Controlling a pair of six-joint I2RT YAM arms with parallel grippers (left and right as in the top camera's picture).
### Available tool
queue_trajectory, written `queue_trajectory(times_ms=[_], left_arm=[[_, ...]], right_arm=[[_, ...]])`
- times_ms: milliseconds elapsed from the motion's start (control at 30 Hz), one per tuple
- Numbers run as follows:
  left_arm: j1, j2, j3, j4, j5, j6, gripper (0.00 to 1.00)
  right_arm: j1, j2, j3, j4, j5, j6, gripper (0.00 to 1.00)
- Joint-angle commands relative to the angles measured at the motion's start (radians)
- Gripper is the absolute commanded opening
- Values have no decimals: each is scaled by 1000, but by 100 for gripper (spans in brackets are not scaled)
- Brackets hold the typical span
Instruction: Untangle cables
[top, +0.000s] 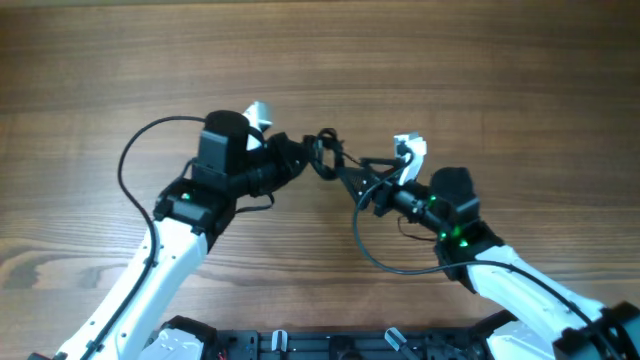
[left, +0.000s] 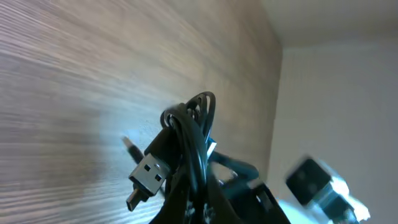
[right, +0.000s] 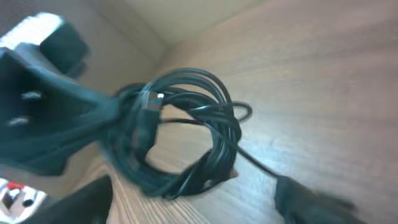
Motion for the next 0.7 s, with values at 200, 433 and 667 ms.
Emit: queue_trajectory(times_ms=[200, 433, 667], left_arm=[[99, -9, 6, 9, -61, -402, 4], [99, -9, 6, 14, 113, 455, 4], [99, -9, 6, 13, 187, 274, 4]], right_arm=[[-21, -64, 3, -299, -104, 23, 100], [-21, -64, 3, -261, -77, 354, 100], [-20, -63, 3, -185, 123, 1070, 99]])
